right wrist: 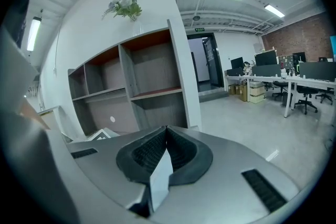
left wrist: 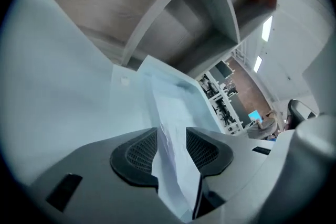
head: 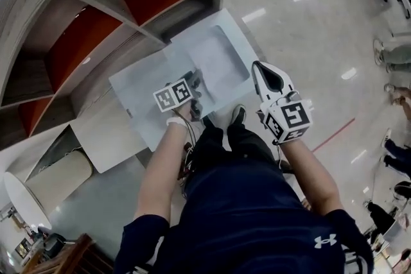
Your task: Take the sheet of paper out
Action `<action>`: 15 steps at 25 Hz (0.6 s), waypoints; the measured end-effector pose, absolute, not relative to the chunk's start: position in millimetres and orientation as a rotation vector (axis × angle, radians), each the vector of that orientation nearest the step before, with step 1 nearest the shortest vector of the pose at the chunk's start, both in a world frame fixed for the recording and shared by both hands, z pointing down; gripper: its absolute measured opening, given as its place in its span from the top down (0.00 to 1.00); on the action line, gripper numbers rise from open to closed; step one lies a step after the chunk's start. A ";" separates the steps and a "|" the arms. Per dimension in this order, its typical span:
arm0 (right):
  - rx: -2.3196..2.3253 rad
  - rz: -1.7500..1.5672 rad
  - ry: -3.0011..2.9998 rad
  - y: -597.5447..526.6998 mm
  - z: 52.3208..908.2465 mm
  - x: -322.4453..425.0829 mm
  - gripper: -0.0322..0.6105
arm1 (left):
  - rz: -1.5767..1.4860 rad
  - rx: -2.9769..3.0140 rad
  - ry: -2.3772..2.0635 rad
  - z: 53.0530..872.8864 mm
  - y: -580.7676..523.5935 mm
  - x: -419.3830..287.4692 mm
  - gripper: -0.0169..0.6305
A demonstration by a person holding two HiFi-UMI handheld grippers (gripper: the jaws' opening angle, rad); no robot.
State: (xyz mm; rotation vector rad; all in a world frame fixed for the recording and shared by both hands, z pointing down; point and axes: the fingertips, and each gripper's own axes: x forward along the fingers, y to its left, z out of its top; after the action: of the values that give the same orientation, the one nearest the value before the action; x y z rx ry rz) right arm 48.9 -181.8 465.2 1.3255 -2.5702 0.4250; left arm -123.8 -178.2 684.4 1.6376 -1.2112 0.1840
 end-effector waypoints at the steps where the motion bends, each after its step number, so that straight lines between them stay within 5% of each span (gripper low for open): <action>1: 1.325 0.433 -2.567 -181.2 467.3 47.8 0.93 | 0.166 1.622 -1.190 687.9 -179.2 -121.2 0.69; 15: 1.371 0.518 -2.517 -173.2 486.0 55.5 0.93 | 0.170 1.529 -1.132 709.7 -178.7 -104.0 0.69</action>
State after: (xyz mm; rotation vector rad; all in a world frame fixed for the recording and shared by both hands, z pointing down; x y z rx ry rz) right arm 55.5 -173.2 486.0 1.3710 -2.5165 0.5176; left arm -104.0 -178.7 709.7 1.5287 -1.1316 0.1700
